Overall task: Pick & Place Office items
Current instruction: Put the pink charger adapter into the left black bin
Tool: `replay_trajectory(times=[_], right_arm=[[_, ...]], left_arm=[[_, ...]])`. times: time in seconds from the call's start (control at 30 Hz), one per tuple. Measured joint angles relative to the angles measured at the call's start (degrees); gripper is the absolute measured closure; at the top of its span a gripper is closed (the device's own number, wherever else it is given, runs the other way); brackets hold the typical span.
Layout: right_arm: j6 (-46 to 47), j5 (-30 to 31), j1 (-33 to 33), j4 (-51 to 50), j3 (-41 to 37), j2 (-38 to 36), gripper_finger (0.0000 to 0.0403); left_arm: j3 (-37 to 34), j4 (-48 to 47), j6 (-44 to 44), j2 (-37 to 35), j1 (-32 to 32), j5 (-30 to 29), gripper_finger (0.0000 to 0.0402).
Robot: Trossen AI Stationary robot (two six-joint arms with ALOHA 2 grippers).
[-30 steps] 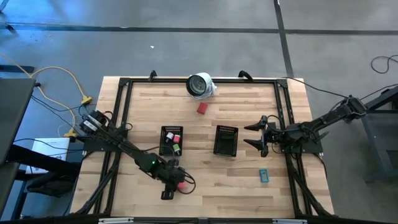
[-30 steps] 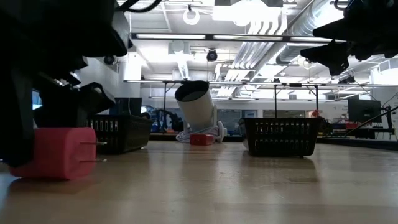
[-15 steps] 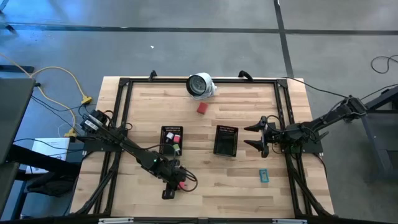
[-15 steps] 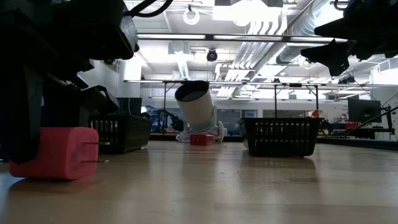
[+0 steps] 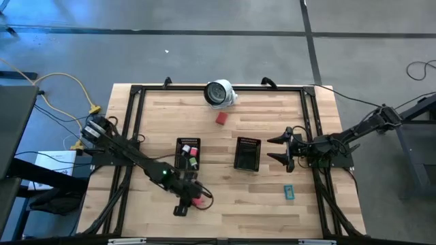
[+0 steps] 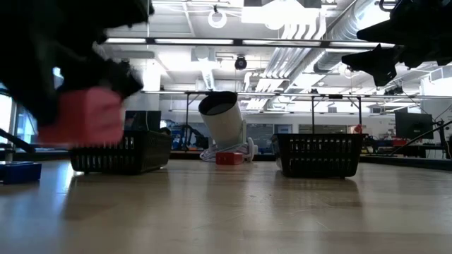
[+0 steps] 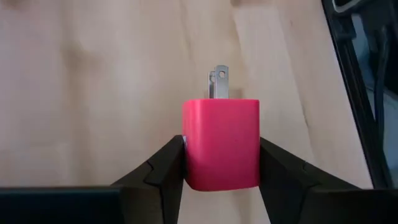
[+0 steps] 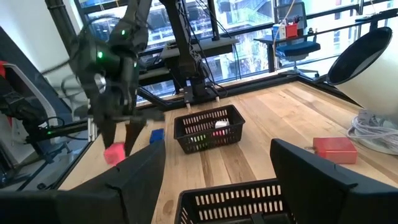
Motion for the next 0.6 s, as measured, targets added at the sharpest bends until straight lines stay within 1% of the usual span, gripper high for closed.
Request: replay_trajectory(times=[0.23, 0.4, 0.53, 0.6], right_arm=[[-0.03, 0.02, 0.0, 1.24, 0.02, 0.01, 0.0125], [-0.66, 0.06, 0.0, 4.18, 0.0, 0.13, 0.0125], [-1.99, 0.28, -0.02, 7.49, 0.02, 2.29, 0.0125], [-2.62, 0.33, -0.08, 9.97, 0.02, 4.24, 0.0125]], left_arm=[[0.07, -1.36, 7.2, -9.55, 0.01, -8.28, 0.0247], [0.07, -2.27, 13.14, -15.31, 0.01, -15.37, 0.0247], [0.08, -4.81, 16.94, -18.3, 0.65, -21.77, 0.0247], [0.07, -6.07, 17.65, -19.35, 1.8, -23.62, 0.0247]])
